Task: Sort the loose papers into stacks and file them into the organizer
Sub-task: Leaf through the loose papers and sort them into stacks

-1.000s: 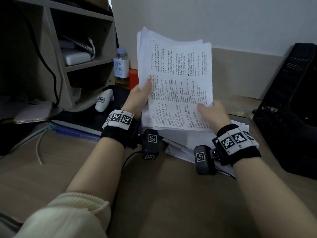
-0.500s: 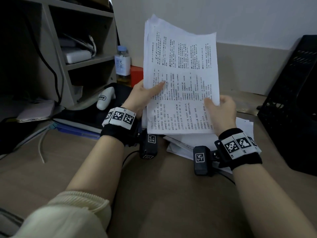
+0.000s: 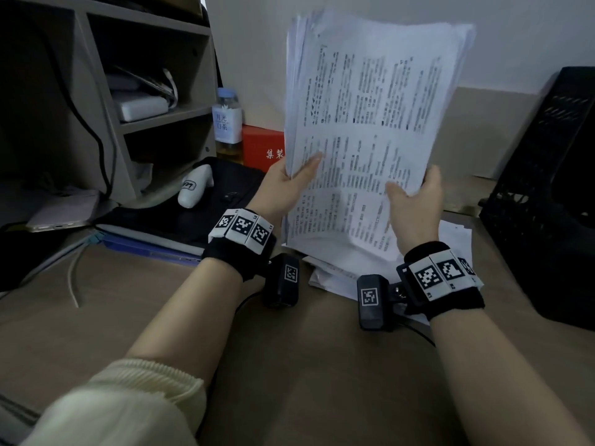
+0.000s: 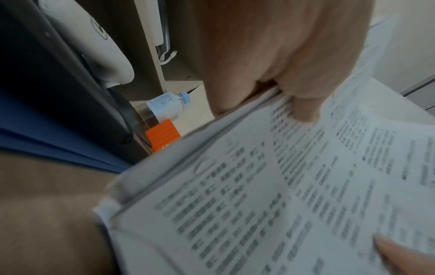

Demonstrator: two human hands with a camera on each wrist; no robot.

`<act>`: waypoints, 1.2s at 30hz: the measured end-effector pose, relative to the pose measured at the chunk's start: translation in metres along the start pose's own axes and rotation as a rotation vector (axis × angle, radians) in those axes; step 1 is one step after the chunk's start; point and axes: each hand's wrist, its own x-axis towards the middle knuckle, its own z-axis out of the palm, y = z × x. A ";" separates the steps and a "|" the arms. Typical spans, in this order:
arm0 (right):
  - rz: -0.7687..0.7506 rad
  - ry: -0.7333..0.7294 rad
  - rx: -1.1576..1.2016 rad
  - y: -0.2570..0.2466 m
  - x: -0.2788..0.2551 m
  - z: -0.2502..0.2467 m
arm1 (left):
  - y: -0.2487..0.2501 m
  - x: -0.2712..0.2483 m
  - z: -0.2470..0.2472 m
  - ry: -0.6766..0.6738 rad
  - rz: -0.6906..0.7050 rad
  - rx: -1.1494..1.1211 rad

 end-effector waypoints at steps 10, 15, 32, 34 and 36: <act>0.322 -0.155 0.165 0.014 -0.003 0.000 | -0.013 0.004 -0.012 -0.103 -0.284 0.122; 0.382 -0.174 0.211 0.016 -0.005 -0.002 | -0.017 0.006 -0.009 -0.085 -0.241 0.174; 0.376 -0.085 0.272 -0.020 0.001 -0.015 | 0.020 -0.001 -0.010 -0.107 -0.179 0.086; 0.382 -0.138 0.251 -0.023 0.002 -0.016 | 0.024 -0.001 -0.012 -0.071 -0.190 0.122; 0.344 -0.202 0.163 -0.023 0.003 -0.016 | 0.025 0.000 -0.018 -0.016 -0.200 0.117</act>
